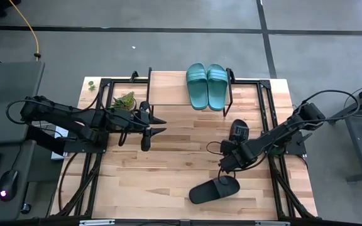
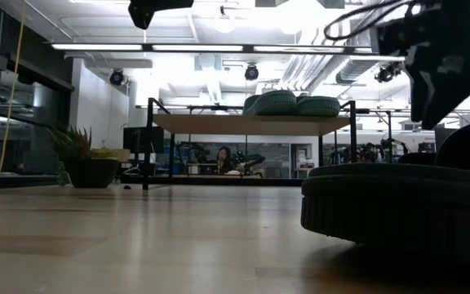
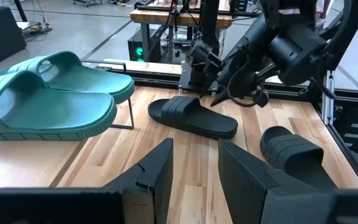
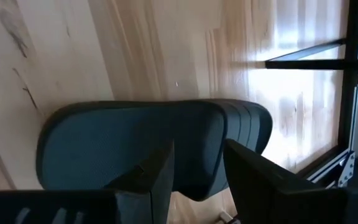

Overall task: Pick and place slides into the shelf
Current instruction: Put the top black slide on the shelf

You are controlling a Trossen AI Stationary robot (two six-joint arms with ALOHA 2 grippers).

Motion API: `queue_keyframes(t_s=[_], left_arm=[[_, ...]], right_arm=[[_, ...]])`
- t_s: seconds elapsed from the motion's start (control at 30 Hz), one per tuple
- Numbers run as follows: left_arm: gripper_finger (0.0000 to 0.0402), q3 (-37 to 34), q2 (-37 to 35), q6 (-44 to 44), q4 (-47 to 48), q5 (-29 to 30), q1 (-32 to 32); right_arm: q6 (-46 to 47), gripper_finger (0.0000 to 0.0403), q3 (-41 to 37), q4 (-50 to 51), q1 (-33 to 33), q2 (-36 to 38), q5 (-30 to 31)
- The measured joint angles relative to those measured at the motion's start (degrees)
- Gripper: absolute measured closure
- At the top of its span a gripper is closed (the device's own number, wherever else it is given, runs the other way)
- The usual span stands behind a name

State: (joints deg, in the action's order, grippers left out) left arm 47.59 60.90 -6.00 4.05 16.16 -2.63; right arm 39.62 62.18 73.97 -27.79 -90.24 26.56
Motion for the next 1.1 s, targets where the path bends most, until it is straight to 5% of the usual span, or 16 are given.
queue_keyframes(t_s=[1.1], left_arm=[[0.0289,0.00,-0.02,4.20,-0.29,-0.02,-0.01]], right_arm=[[-3.58,0.0273,-7.15,-7.81,0.04,0.00,5.99]])
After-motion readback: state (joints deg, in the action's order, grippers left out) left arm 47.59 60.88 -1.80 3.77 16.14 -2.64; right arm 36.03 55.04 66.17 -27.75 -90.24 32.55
